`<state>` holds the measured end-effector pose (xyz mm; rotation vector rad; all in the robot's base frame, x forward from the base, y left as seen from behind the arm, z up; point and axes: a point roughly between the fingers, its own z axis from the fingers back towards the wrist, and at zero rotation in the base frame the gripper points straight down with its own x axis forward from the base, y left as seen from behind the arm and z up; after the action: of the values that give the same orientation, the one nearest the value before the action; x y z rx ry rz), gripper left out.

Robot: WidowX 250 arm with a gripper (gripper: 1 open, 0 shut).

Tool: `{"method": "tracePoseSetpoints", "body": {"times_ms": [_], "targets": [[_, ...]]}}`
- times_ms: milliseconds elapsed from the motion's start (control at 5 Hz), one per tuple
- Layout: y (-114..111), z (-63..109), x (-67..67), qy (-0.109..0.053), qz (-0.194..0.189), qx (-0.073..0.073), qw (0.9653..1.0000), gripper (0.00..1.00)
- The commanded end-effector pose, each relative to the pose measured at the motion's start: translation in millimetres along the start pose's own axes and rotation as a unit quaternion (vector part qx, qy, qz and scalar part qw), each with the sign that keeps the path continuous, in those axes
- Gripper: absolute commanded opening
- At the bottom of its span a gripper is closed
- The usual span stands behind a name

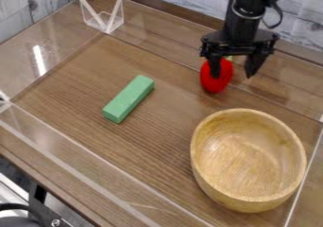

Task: Move the red fruit to the left side of the table

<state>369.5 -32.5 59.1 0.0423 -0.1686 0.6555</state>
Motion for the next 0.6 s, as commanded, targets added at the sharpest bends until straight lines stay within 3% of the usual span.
{"method": "tracePoseSetpoints", "body": {"times_ms": [0,200,400], "targets": [[5.8,-8.4,6.0,-0.016,0.015,-0.009,0.9997,1.0],[11.9,-21.8,-0.2,-0.015,0.019,-0.008,0.9997,1.0],[6.0,-19.6,-2.6,-0.015,0.004,-0.01,0.9998,0.0]]}}
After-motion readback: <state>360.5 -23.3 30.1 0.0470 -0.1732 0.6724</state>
